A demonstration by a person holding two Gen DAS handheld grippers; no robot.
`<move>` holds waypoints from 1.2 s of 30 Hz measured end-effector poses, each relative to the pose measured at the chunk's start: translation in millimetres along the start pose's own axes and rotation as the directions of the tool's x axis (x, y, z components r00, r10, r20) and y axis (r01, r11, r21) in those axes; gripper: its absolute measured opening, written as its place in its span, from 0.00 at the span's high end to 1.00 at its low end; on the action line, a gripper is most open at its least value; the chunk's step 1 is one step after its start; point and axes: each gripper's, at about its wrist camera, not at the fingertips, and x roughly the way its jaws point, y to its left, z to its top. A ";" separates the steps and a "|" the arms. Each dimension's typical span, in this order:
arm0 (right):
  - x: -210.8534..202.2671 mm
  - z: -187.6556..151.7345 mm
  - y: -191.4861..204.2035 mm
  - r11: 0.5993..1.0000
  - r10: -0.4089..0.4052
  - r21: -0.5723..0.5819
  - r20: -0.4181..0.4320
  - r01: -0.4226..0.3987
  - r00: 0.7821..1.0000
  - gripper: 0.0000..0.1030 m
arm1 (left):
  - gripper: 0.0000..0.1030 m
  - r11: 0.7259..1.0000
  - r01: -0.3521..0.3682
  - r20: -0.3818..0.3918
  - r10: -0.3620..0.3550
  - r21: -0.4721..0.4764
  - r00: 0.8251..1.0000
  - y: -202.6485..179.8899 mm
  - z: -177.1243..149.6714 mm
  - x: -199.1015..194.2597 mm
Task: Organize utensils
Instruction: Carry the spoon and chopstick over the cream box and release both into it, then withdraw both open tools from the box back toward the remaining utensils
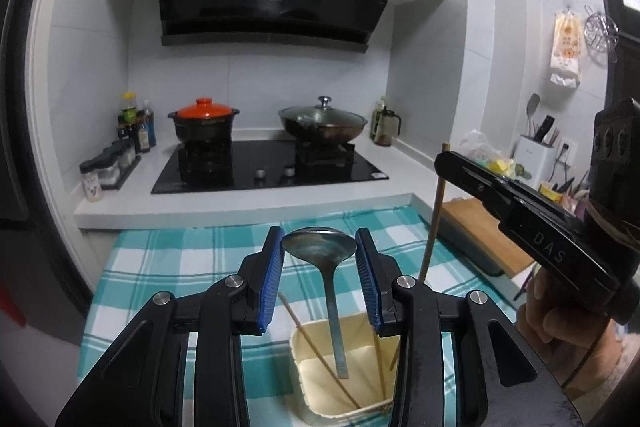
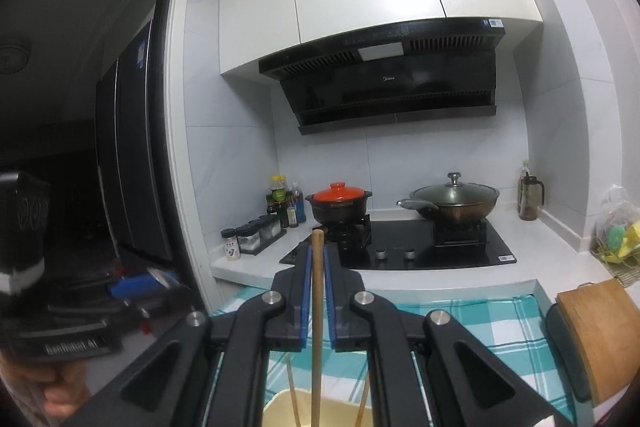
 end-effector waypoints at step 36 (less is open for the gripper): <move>-129.7 -68.4 9.9 0.970 -0.156 -0.222 -0.260 0.098 0.953 0.34 | 0.04 0.986 -0.061 -0.276 0.103 0.158 0.956 -2.7 -126.2 -152.9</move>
